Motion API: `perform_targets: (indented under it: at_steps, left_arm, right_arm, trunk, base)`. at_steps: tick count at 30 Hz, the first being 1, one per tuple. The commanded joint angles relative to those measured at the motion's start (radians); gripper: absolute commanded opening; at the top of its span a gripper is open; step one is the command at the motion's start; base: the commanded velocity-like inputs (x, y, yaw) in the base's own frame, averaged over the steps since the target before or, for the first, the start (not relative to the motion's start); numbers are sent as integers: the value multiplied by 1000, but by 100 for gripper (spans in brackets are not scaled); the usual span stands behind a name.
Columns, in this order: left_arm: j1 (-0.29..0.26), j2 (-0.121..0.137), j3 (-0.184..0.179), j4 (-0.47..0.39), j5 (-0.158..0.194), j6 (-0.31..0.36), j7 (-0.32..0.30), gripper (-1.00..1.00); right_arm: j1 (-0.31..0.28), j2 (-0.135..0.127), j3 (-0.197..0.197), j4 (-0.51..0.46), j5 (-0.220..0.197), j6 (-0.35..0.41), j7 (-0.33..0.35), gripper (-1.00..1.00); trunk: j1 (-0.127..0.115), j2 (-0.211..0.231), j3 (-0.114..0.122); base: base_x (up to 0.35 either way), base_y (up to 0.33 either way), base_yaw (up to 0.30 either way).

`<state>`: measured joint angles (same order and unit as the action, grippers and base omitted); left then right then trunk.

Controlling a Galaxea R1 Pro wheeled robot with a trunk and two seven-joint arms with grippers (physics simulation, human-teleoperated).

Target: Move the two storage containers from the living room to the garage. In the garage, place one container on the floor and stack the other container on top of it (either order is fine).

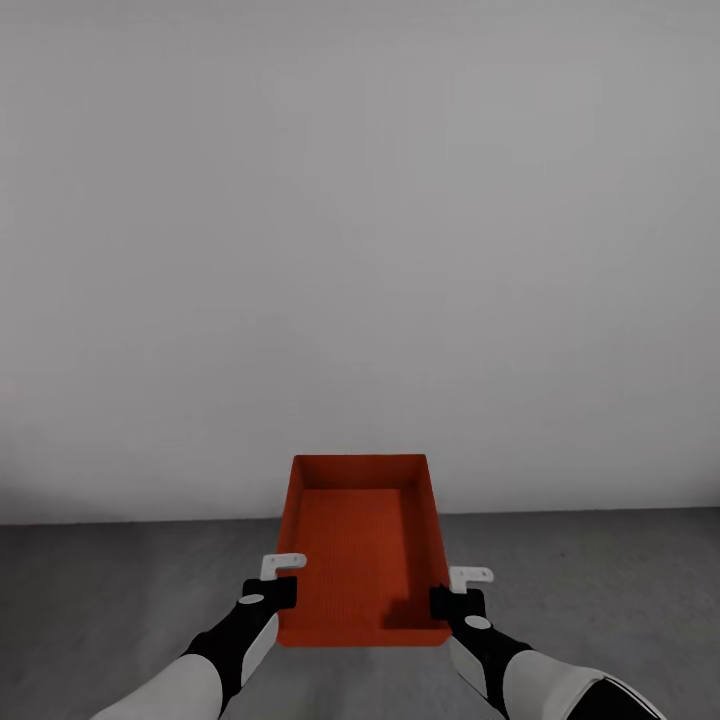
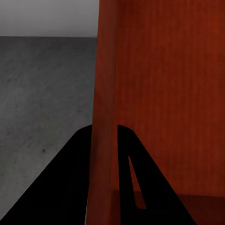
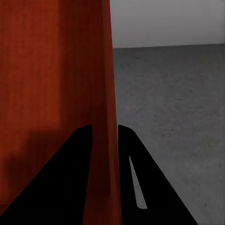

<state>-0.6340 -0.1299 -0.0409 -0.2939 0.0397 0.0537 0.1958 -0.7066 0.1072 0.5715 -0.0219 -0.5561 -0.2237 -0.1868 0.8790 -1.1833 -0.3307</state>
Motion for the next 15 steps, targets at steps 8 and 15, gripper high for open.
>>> perform_targets:
  at_steps: [8, 15]
  left_arm:
    - [-1, 1, 53, -2, 69, 6, 5, -100]
    - [-1, 1, 53, -2, 69, 6, 5, -100]
  right_arm:
    - [-1, -3, -21, -1, -8, -6, 4, -100]
    - [-1, -3, -21, -1, -8, -6, 4, -100]
  trunk:
    - [0, -1, -14]
    - [0, -1, -25]
  base:
    - [225, 0, 0]
    - [133, 0, 0]
